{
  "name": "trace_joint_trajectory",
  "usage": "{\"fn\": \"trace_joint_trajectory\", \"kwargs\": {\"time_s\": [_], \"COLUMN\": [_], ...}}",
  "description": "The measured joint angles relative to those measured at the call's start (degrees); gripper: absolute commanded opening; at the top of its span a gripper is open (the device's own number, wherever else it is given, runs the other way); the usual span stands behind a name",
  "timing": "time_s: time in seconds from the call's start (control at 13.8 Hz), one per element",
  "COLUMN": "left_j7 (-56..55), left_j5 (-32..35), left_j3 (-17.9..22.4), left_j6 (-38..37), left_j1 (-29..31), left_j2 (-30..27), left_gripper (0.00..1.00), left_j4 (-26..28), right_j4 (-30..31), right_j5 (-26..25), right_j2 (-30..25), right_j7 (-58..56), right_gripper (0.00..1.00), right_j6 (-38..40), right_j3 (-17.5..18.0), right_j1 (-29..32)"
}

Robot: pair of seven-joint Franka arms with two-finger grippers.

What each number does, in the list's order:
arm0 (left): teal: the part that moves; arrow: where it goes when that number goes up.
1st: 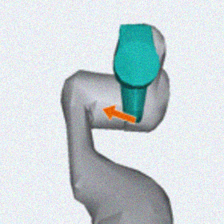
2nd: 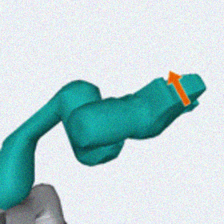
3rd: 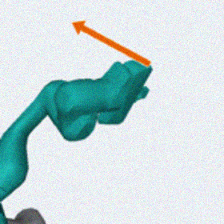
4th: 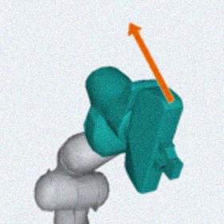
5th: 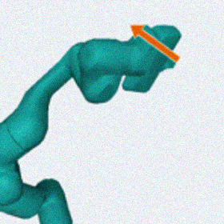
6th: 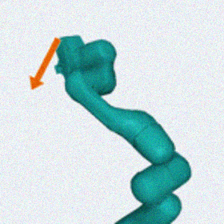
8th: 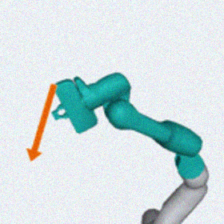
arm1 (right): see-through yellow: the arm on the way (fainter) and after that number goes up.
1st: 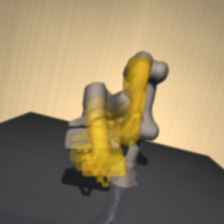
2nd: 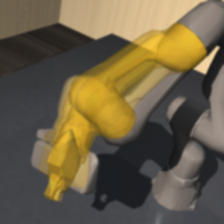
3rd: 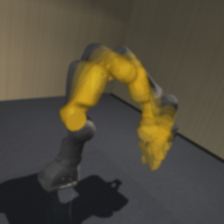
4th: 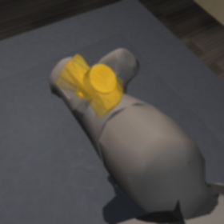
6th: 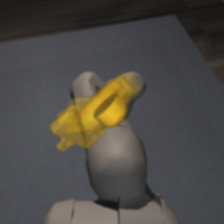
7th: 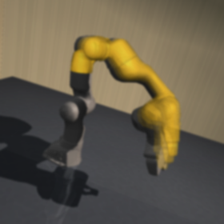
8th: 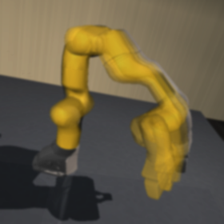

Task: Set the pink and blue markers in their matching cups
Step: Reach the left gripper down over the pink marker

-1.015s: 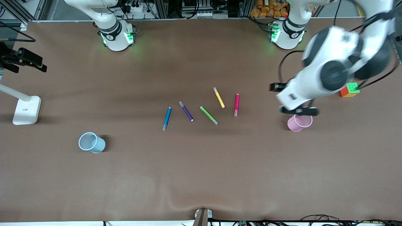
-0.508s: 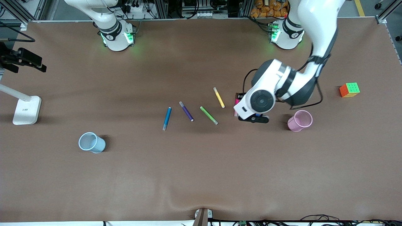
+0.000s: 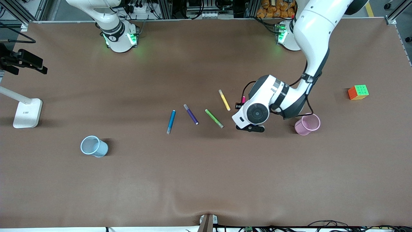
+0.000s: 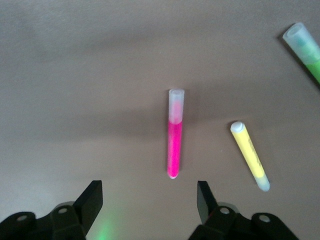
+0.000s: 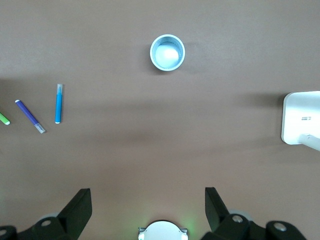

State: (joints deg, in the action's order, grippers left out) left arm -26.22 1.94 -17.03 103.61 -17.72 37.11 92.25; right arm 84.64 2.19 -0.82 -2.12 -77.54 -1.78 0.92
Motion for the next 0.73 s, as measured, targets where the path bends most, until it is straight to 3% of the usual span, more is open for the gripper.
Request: {"fn": "trace_joint_trajectory", "kwargs": {"time_s": [0.07,0.73], "left_j7": [0.0,-0.05], "left_j5": [0.0,0.0], "left_j3": [0.0,0.14], "left_j6": [1.36,9.83], "left_j1": [-0.04,-1.62], "left_j2": [0.75,5.92], "left_gripper": [0.67,0.6], "left_j4": [0.2,1.29], "right_j4": [0.0,0.0], "right_j5": [0.0,0.0], "right_j2": [0.0,0.0], "right_j7": [0.0,0.0], "right_gripper": [1.0,1.0], "right_j6": [0.0,0.0], "right_j3": [0.0,0.0], "right_j1": [0.0,0.0]}}
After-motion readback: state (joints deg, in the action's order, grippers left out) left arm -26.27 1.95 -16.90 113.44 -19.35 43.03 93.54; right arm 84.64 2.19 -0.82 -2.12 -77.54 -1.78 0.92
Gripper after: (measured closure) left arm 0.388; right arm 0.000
